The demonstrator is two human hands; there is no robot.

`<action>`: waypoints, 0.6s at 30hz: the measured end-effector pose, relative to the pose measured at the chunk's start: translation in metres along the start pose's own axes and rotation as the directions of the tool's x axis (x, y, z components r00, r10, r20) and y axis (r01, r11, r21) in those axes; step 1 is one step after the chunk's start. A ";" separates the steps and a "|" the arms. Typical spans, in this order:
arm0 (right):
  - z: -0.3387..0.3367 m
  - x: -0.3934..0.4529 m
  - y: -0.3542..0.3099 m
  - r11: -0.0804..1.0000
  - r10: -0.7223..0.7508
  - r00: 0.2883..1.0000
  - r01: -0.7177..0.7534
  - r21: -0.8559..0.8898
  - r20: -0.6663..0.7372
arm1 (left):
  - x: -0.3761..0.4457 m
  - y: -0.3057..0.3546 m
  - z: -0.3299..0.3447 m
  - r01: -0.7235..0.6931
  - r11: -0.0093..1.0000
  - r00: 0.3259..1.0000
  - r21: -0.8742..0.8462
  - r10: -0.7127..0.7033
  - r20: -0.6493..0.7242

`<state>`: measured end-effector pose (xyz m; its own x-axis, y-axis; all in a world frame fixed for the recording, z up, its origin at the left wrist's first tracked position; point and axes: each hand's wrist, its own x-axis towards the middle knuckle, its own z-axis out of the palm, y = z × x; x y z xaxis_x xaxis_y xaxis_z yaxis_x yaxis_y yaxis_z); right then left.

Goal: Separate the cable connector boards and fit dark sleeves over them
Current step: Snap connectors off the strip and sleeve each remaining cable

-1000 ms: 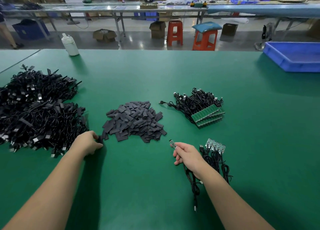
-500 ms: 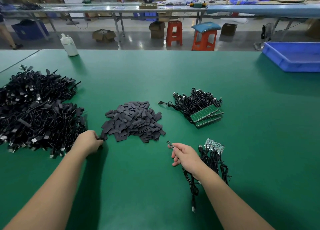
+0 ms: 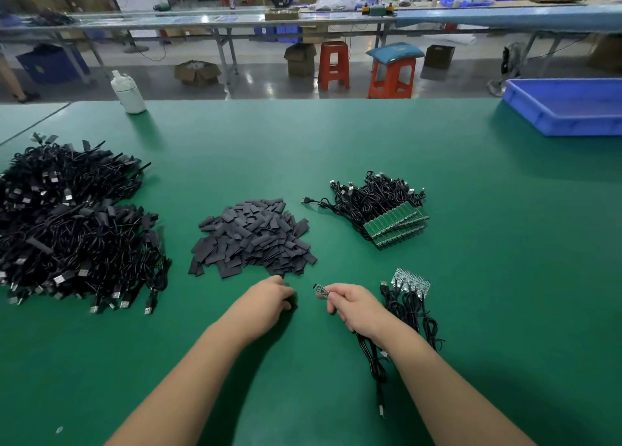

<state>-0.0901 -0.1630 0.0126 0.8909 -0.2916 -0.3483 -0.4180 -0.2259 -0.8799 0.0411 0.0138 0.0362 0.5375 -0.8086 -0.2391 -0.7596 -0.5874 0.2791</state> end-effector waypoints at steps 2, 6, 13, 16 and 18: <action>0.001 0.001 0.000 0.999 -0.005 1.000 0.005 0.051 0.002 | 0.000 -0.006 0.002 -0.013 0.996 0.999 0.087 0.008 0.053; 0.001 0.001 -0.001 0.996 -0.020 1.000 0.019 0.083 0.015 | -0.002 -0.011 0.006 -0.049 0.989 0.999 0.142 0.045 0.030; 0.003 0.004 0.000 0.999 -0.010 1.000 0.009 0.044 0.002 | -0.009 -0.004 0.008 -0.183 0.980 0.962 -0.084 0.161 -0.220; 0.003 0.004 0.000 1.000 -0.012 1.000 0.012 0.027 0.004 | -0.009 -0.003 0.009 -0.193 0.975 0.949 -0.113 0.156 -0.272; 0.003 0.004 0.001 0.999 -0.014 1.000 0.014 0.029 0.003 | -0.009 -0.001 0.010 -0.199 0.971 0.942 -0.132 0.153 -0.298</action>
<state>-0.0858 -0.1615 0.0096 0.8973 -0.2855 -0.3368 -0.4001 -0.2034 -0.8936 0.0331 0.0218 0.0283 0.4996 -0.8611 0.0943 -0.7961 -0.4135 0.4418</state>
